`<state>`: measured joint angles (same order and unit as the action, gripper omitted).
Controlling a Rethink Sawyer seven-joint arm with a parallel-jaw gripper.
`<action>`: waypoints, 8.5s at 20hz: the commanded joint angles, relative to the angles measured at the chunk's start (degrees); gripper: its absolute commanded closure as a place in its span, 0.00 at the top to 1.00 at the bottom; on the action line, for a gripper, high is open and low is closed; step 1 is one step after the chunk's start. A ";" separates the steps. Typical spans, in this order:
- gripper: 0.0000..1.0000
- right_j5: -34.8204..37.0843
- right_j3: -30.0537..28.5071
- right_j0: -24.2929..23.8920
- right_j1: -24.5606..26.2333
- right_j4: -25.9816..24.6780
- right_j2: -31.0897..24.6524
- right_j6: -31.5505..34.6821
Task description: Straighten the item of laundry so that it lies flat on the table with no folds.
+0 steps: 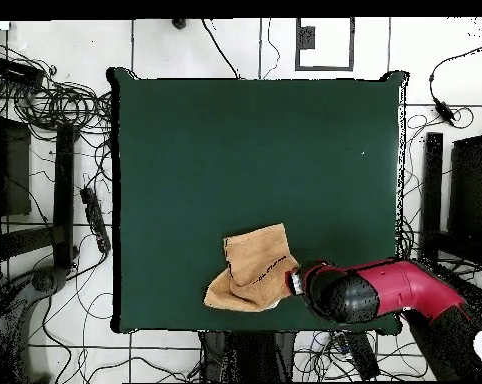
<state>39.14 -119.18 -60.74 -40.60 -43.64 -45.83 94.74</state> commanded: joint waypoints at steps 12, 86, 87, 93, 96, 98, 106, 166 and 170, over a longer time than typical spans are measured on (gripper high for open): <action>0.00 12.99 14.03 -2.07 4.98 1.28 -8.36 -28.28; 1.00 27.47 31.83 2.30 8.85 6.30 -11.94 -43.67; 1.00 26.56 30.16 2.00 8.08 6.40 -12.05 -42.27; 1.00 18.23 18.91 0.59 2.39 6.59 -11.90 -29.24; 1.00 13.42 13.29 0.89 -0.91 6.52 -10.38 -22.06; 1.00 9.36 9.82 0.96 -2.67 6.43 -9.31 -17.95; 1.00 -1.41 1.54 4.83 -7.72 7.20 -0.97 -7.65; 1.00 -19.89 15.10 39.35 2.97 29.25 29.51 -4.42; 1.00 -15.12 16.97 37.06 1.97 28.89 27.83 -8.36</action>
<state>16.14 -107.35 -22.32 -40.40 -17.67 -15.49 82.27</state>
